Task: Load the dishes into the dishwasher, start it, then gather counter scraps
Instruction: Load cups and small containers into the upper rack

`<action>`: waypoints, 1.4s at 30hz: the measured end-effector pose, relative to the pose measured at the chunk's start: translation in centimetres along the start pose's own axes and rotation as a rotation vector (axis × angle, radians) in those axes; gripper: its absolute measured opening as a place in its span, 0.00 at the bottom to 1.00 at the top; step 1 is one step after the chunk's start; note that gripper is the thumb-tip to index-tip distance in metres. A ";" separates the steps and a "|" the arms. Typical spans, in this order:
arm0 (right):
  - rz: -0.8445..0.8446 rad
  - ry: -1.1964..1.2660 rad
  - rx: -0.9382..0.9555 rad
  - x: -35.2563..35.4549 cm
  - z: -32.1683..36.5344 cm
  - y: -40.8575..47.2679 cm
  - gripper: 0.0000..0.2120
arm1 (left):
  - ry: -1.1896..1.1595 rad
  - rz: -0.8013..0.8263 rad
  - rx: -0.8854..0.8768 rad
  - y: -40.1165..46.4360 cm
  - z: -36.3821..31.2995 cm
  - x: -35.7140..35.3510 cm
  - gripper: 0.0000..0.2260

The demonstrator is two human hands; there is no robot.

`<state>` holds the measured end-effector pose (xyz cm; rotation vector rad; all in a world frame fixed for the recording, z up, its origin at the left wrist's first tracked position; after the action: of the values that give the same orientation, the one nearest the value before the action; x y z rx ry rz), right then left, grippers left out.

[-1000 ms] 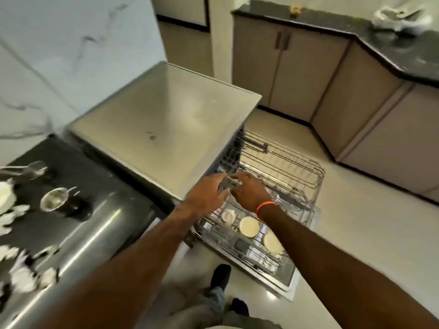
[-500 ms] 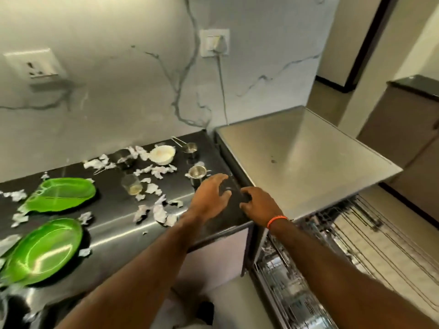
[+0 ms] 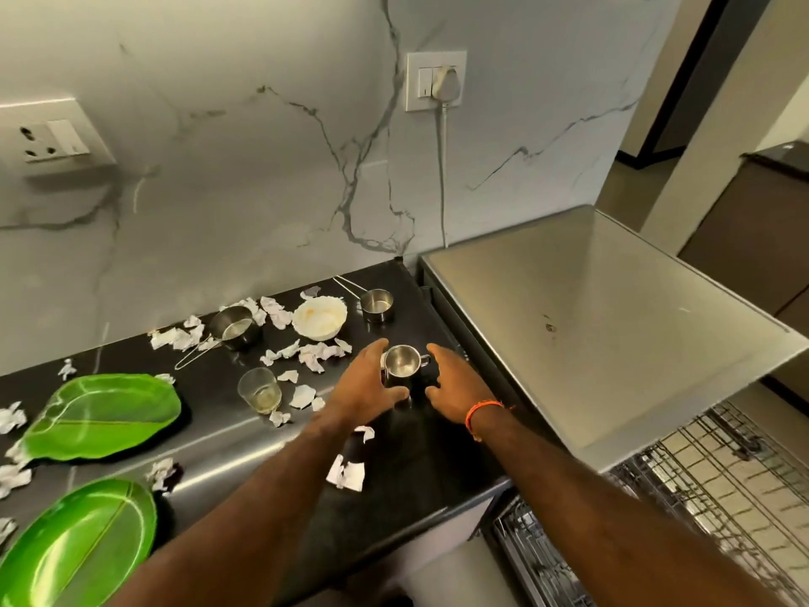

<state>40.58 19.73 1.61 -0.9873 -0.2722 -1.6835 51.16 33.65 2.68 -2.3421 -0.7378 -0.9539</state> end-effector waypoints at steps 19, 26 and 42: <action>-0.215 0.566 0.021 5.0 -6.4 -8.2 0.39 | -0.605 0.109 -0.256 -0.8 -10.3 -4.6 0.19; -0.387 0.763 -0.016 8.1 -13.4 -18.7 0.29 | -0.786 0.383 -0.255 -5.2 -18.6 -12.8 0.16; -0.767 0.827 -0.609 4.2 -33.5 -34.6 0.33 | -0.073 0.514 -0.456 -6.9 -31.3 -35.8 0.12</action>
<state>-5.78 8.46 -5.97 -0.5150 0.5095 -2.8212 10.39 8.75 -2.41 -2.7627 0.0903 -0.8643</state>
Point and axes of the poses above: each hand's wrist, its own y-axis towards the middle knuckle, its own x-axis out of the back of the hand, z = x × y, the point moved 5 cm from there along y, towards the middle knuckle, and after that the axes turned 8 degrees about z, right-handed, at the moved point
